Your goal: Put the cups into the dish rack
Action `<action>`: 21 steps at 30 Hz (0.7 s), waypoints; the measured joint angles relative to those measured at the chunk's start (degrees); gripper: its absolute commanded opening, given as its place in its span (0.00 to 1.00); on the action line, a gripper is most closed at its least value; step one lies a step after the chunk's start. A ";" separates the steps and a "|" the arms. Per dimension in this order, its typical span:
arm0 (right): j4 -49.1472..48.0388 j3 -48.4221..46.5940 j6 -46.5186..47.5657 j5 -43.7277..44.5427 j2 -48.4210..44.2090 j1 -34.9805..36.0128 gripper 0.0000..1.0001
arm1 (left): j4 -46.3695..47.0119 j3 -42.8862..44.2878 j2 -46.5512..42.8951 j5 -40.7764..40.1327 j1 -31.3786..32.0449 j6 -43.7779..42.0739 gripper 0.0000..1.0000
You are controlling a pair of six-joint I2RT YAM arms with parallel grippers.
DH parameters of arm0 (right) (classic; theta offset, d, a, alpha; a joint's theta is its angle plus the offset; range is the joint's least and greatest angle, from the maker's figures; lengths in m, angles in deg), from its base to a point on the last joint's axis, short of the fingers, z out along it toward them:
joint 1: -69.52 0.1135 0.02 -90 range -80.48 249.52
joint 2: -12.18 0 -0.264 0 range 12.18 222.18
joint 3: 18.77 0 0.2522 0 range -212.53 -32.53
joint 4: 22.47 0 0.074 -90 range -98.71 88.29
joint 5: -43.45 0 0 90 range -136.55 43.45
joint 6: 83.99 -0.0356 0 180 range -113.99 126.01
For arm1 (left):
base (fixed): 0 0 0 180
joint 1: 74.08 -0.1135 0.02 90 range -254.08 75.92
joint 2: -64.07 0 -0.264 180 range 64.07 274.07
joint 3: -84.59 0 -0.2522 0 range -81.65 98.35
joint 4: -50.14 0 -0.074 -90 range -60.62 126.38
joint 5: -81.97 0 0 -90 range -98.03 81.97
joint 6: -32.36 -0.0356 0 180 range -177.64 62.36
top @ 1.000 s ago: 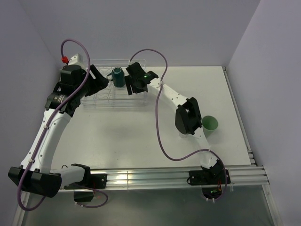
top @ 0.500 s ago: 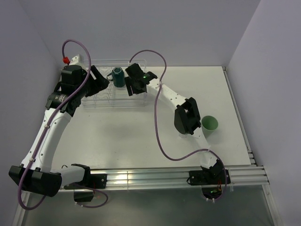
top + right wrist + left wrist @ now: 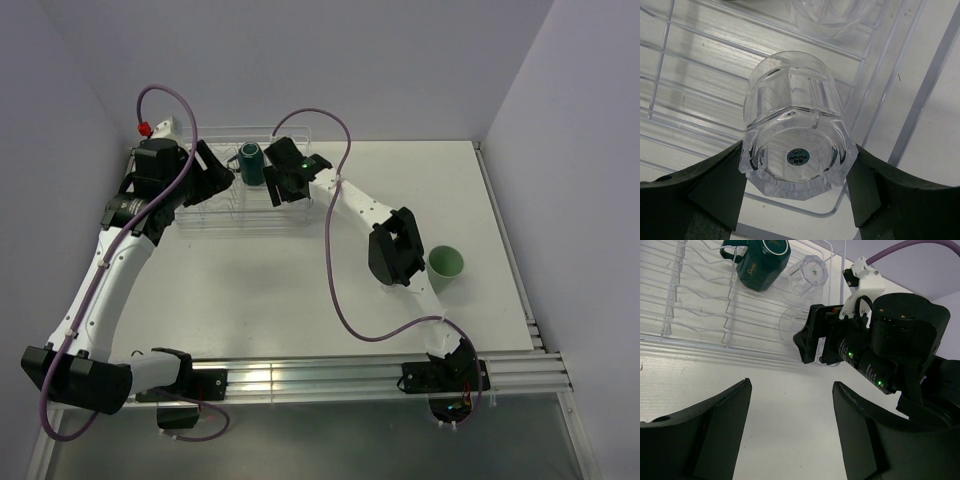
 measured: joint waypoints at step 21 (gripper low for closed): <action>-0.04 0.00 1.36 0.87 0.00 0.70 0.89 | 0.37 -0.02 0.11 0.42 0.00 0.00 0.72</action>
